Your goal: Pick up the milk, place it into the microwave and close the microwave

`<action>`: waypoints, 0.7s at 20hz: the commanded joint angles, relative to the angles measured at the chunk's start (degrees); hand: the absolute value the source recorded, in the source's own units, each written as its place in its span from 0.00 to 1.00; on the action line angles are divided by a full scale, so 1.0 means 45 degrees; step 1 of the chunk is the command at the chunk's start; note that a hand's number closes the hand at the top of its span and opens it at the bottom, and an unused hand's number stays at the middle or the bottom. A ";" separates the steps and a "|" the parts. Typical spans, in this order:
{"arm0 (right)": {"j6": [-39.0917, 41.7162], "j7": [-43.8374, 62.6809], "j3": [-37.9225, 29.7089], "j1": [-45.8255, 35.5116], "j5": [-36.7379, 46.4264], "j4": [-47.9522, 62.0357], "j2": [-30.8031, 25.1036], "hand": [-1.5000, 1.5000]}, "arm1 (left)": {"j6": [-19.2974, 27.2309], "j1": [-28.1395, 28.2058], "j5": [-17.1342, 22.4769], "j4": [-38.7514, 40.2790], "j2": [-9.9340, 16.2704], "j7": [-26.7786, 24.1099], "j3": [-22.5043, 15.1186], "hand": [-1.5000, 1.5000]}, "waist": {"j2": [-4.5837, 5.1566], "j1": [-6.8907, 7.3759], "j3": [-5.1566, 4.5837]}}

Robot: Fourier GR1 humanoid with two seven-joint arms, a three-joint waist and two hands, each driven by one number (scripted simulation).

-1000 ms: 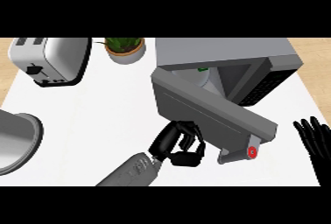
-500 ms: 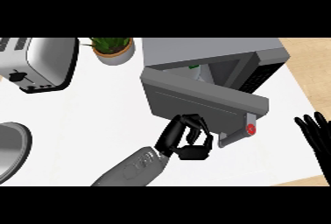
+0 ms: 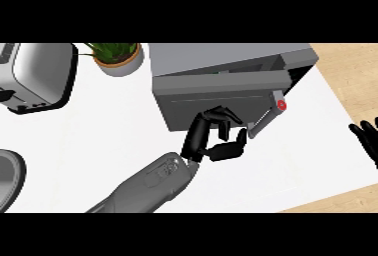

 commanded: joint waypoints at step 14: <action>-0.1255 -0.0159 -0.2141 -0.2487 0.2215 -0.0717 -0.2358 1.00 | 0.2252 -0.1621 0.2821 0.0477 0.0003 -0.0490 0.0948 0.00 | 0.0375 -0.0551 0.0018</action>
